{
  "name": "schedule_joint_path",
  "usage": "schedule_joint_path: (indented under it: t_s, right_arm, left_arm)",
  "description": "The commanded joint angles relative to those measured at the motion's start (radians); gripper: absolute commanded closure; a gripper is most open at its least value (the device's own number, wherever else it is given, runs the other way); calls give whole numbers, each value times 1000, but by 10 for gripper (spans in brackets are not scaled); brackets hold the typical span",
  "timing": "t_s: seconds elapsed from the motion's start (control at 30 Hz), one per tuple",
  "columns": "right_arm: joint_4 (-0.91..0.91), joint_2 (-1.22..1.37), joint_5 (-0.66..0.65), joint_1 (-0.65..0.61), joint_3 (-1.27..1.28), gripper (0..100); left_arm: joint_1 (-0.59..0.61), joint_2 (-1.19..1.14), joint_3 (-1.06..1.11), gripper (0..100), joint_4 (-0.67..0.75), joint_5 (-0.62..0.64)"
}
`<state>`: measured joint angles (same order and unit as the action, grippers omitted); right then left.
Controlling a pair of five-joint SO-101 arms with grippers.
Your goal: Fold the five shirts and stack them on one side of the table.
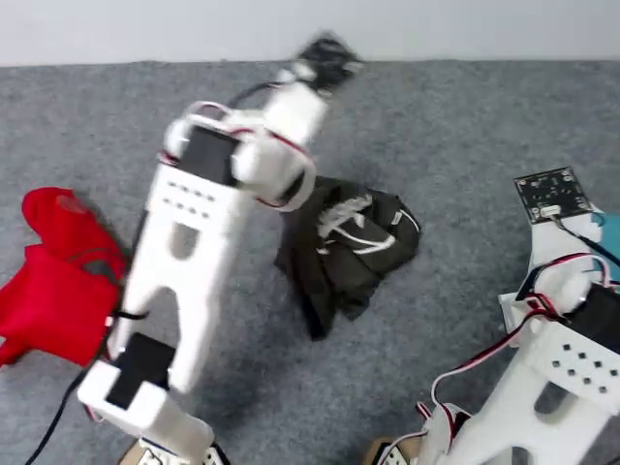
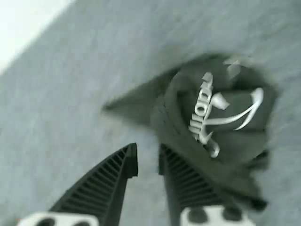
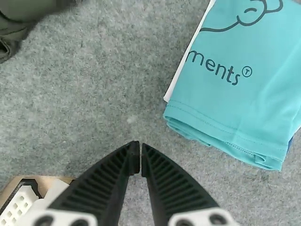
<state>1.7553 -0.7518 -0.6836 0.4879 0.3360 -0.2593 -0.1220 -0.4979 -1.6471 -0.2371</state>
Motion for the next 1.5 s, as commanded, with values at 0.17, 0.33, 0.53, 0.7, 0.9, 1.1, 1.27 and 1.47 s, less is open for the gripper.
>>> schedule_joint_path:
  t_s: [0.17, 0.33, 0.53, 0.7, 0.9, 1.1, 1.27, 1.47]
  right_arm:
    - [39, -10, 11, -191, -6, 990]
    - [38, -8, 11, -272, -5, 990]
    - [38, -10, 11, -269, 29, 990]
    - [38, -16, 11, -269, 48, 990]
    - [38, -16, 11, -266, 48, 990]
    - [38, -18, 11, -171, 48, 990]
    - [38, -18, 9, -107, 48, 990]
    - [38, -19, 9, -110, 48, 990]
  left_arm:
    - [376, -58, -2, 837, -107, -109]
    - [330, 44, 137, 834, -110, -195]
    - [104, 259, 503, 833, -104, -221]
    - [-83, 341, 722, 830, -71, -178]
    - [-275, 344, 820, 769, -2, -178]
    - [-388, 342, 829, 768, 66, -172]
    - [-394, 344, 826, 773, 196, -81]
    - [-425, 341, 964, 837, 325, -77]
